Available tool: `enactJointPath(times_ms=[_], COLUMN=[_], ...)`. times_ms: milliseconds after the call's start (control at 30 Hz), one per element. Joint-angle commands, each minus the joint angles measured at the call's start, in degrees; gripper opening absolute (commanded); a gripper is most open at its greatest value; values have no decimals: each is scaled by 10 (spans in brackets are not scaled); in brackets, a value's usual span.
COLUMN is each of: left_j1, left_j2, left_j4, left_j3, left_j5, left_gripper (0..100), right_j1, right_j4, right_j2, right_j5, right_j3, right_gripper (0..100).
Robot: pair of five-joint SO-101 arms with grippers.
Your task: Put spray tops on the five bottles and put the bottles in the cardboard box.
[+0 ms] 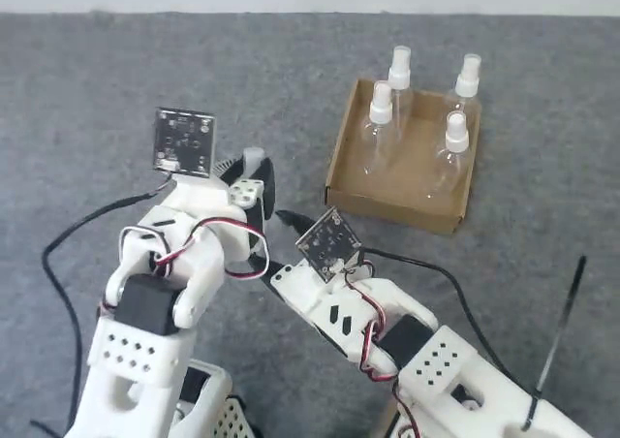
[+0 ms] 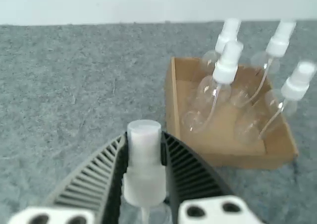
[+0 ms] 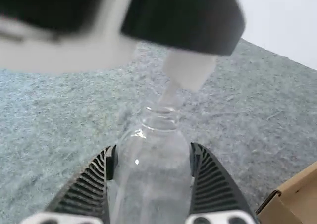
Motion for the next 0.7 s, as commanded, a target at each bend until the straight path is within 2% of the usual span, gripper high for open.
enactJointPath(times_ms=[0, 167, 367, 667], left_j1=[-2, 1, -3, -60], left_j2=[-13, -12, -12, 27], left_j4=[26, 44, 39, 41], left_j3=[-39, -56, -70, -186], left_j5=[-7, -11, -86, -80], left_gripper=[13, 27, 159, 127], right_j1=[28, 30, 30, 30], right_j4=[-26, -68, -68, -68], right_j2=[-27, -27, -27, -27], right_j5=[-8, -8, -8, -8], right_j3=[-6, 15, 15, 15], right_gripper=[6, 6, 6, 6])
